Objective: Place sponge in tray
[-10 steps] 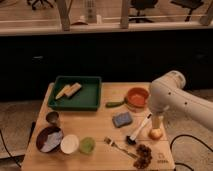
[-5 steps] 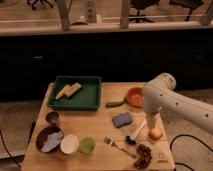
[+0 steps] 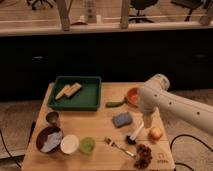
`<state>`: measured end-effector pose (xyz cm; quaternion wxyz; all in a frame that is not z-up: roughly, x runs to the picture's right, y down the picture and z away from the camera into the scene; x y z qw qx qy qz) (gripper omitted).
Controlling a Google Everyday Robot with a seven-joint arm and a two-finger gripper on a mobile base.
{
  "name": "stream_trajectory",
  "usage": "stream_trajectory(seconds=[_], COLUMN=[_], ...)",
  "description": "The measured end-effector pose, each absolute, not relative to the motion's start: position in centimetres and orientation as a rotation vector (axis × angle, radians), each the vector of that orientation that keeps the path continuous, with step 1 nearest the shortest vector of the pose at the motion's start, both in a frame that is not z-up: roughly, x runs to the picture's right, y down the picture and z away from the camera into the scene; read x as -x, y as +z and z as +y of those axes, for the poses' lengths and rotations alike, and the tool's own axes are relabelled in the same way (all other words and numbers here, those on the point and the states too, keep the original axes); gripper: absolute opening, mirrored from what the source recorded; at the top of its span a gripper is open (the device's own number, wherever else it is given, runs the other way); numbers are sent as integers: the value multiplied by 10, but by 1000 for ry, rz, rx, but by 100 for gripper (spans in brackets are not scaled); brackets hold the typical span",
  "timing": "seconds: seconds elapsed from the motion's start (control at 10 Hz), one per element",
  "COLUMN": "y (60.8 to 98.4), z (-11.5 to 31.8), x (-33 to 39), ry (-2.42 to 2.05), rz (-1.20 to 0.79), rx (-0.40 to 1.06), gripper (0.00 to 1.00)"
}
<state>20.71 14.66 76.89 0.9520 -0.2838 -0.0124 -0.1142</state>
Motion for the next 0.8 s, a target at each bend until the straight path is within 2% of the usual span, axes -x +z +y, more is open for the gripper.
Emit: stream_trajectory(seconds=[0.8], y=[797], z=[151], x=[-184], ry=[-323], rz=[-66], rx=[586], gripper=[80])
